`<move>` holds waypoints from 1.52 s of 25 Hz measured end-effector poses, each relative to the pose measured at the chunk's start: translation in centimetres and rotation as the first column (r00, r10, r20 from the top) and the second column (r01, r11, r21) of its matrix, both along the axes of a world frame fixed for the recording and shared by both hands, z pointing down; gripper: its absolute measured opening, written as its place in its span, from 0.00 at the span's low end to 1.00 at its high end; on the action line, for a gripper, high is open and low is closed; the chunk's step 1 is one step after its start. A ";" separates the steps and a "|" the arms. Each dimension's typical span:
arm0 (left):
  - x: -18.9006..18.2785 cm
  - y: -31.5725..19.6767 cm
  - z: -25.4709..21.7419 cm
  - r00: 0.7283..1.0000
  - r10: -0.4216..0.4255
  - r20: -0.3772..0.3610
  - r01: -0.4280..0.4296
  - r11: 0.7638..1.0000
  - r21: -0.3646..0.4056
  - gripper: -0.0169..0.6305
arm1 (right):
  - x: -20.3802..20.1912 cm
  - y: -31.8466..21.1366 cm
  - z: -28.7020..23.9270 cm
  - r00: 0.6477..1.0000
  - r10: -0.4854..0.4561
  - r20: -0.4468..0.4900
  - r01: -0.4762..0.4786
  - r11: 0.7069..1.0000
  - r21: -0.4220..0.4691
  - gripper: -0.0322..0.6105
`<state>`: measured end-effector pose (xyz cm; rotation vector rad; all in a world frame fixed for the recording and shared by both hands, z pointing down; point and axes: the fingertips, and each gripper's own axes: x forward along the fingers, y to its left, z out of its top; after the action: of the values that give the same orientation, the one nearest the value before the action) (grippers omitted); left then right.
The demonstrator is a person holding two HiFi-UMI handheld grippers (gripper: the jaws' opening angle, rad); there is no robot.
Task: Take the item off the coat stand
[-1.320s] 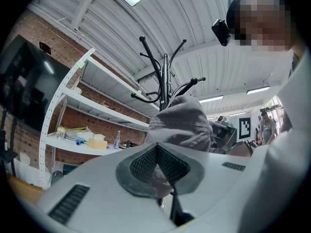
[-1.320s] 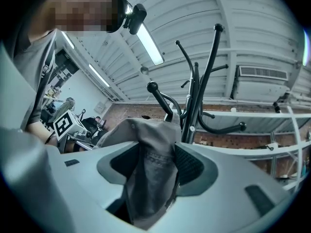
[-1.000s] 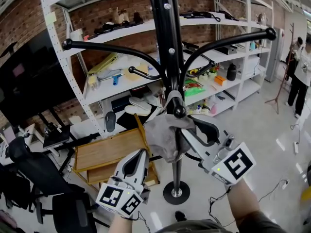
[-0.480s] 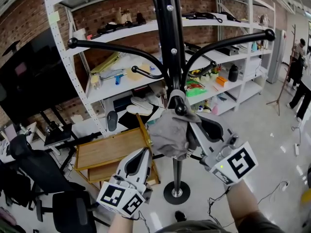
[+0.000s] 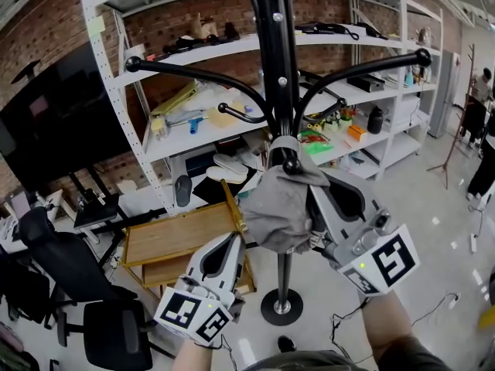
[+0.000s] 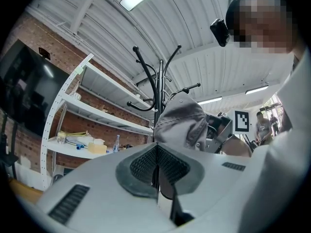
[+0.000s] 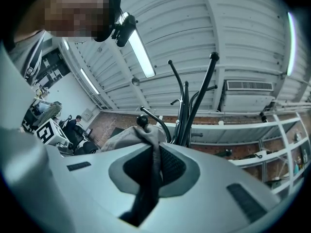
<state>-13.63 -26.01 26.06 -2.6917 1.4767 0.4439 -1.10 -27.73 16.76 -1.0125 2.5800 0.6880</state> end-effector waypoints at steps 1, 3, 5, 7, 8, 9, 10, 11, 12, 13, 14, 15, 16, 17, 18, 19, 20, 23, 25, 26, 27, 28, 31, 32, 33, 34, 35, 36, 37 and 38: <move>-0.1 0.2 -0.1 1.000 -0.002 0.000 0.002 1.000 0.003 0.04 | 0.1 0.2 -0.2 1.000 0.000 0.006 0.000 1.000 0.004 0.09; -0.2 0.6 -0.3 1.000 -0.006 0.000 0.006 1.000 0.009 0.04 | 0.3 0.7 -0.6 1.000 0.002 0.016 -0.002 1.000 0.013 0.09; -0.4 1.0 -0.4 1.000 -0.011 0.000 0.011 1.000 0.013 0.04 | 0.4 1.2 -0.8 1.000 0.004 0.025 -0.005 1.000 0.021 0.09; -0.5 1.5 -0.4 1.000 -0.013 -0.002 0.013 1.000 0.015 0.04 | 0.6 1.8 -0.9 0.999 0.001 0.034 -0.002 1.000 0.027 0.09; -0.6 1.8 -0.4 1.000 -0.014 -0.003 0.014 1.000 0.015 0.04 | 0.6 2.2 -0.9 0.999 -0.003 0.038 0.002 1.000 0.029 0.09; -0.6 2.1 -0.3 1.000 -0.014 -0.004 0.014 1.000 0.015 0.04 | 0.5 2.6 -0.9 0.999 -0.008 0.040 0.006 0.999 0.032 0.09; -0.6 2.4 -0.3 1.000 -0.014 -0.005 0.014 1.000 0.015 0.04 | 0.4 3.0 -0.8 0.999 -0.012 0.039 0.010 0.999 0.035 0.09; -0.6 2.7 -0.2 1.000 -0.014 -0.006 0.014 1.000 0.013 0.04 | 0.3 3.5 -0.8 0.999 -0.015 0.037 0.014 0.999 0.038 0.09; -0.6 3.1 -0.1 1.000 -0.014 -0.007 0.014 1.000 0.011 0.04 | 0.1 3.9 -0.7 0.999 -0.019 0.035 0.017 0.999 0.039 0.09; -0.6 3.5 0.0 1.000 -0.014 -0.008 0.014 1.000 0.008 0.04 | 0.0 4.4 -0.6 0.999 -0.022 0.033 0.021 0.999 0.038 0.09; -0.6 3.9 0.0 1.000 -0.014 -0.010 0.014 1.000 0.005 0.04 | -0.1 4.8 -0.5 0.999 -0.026 0.033 0.025 0.999 0.036 0.09; -0.6 4.4 0.1 1.000 -0.014 -0.013 0.014 1.000 0.002 0.04 | -0.2 5.3 -0.4 0.999 -0.030 0.033 0.029 0.999 0.033 0.09; -0.6 4.9 0.2 1.000 -0.015 -0.016 0.015 1.000 -0.002 0.04 | -0.3 5.7 -0.2 0.999 -0.033 0.034 0.032 0.999 0.029 0.09; -0.7 5.3 0.3 1.000 -0.016 -0.019 0.016 1.000 -0.006 0.04 | -0.3 6.2 0.0 0.999 -0.036 0.035 0.035 0.999 0.025 0.09; -0.7 5.8 0.6 1.000 -0.017 -0.023 0.017 1.000 -0.010 0.04 | -0.3 6.7 0.3 0.999 -0.039 0.035 0.038 0.999 0.019 0.09; -0.7 6.3 0.8 0.999 -0.018 -0.026 0.018 1.000 -0.015 0.04 | -0.3 7.1 0.7 0.999 -0.041 0.035 0.041 0.999 0.013 0.09; -0.7 6.8 1.1 0.999 -0.020 -0.029 0.020 1.000 -0.020 0.04 | -0.3 7.5 1.1 0.998 -0.044 0.034 0.044 0.999 0.005 0.09; -0.9 8.2 2.0 0.999 -0.027 -0.040 0.025 0.999 -0.037 0.04 | -0.5 8.8 2.5 0.998 -0.051 0.031 0.052 0.998 -0.024 0.09; -1.0 9.2 2.7 0.999 -0.029 -0.046 0.027 0.998 -0.051 0.04 | -0.6 9.7 3.4 0.998 -0.053 0.031 0.055 0.998 -0.043 0.09; -1.0 9.7 3.1 0.998 -0.029 -0.047 0.026 0.998 -0.059 0.04 | -0.6 10.1 4.0 0.998 -0.052 0.032 0.054 0.997 -0.053 0.09; -1.0 10.1 3.5 0.998 -0.029 -0.047 0.026 0.997 -0.067 0.04 | -0.6 10.5 4.6 0.998 -0.050 0.034 0.052 0.997 -0.064 0.09; -1.0 10.6 3.8 0.999 -0.028 -0.047 0.025 0.997 -0.074 0.04 | -0.5 10.9 5.2 0.998 -0.045 0.036 0.048 0.996 -0.076 0.09; -0.6 11.6 4.9 0.999 -0.021 -0.042 0.017 0.995 -0.096 0.04 | 0.0 11.6 6.9 0.999 -0.029 0.045 0.034 0.993 -0.113 0.09; -0.5 11.9 5.3 0.999 -0.017 -0.041 0.013 0.995 -0.103 0.04 | 0.2 11.8 7.5 0.999 -0.023 0.045 0.028 0.992 -0.125 0.09; -0.3 12.1 5.6 0.999 -0.012 -0.042 0.008 0.994 -0.110 0.04 | 0.4 11.9 8.1 0.999 -0.017 0.044 0.022 0.990 -0.137 0.09; -0.1 12.3 5.9 0.999 -0.008 -0.043 0.003 0.993 -0.116 0.04 | 0.7 12.1 8.7 0.999 -0.011 0.041 0.017 0.989 -0.148 0.09; 0.0 12.3 6.1 0.999 -0.004 -0.046 -0.001 0.993 -0.122 0.04 | 1.0 12.1 9.3 0.999 -0.006 0.037 0.012 0.988 -0.156 0.09; 0.1 12.4 6.4 0.999 -0.001 -0.049 -0.005 0.992 -0.128 0.04 | 1.2 12.2 10.0 0.999 -0.001 0.032 0.007 0.986 -0.165 0.09; 0.3 12.4 6.8 0.999 0.001 -0.053 -0.008 0.991 -0.135 0.04 | 1.4 12.2 10.6 1.000 0.004 0.027 0.001 0.985 -0.175 0.09; 0.4 12.4 7.1 0.998 0.003 -0.057 -0.012 0.989 -0.144 0.04 | 1.6 12.3 11.3 1.000 0.009 0.022 -0.004 0.982 -0.189 0.09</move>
<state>-13.25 -13.63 33.20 -2.8180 1.5725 0.4337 0.52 -15.48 28.07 -1.0782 2.6622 0.4357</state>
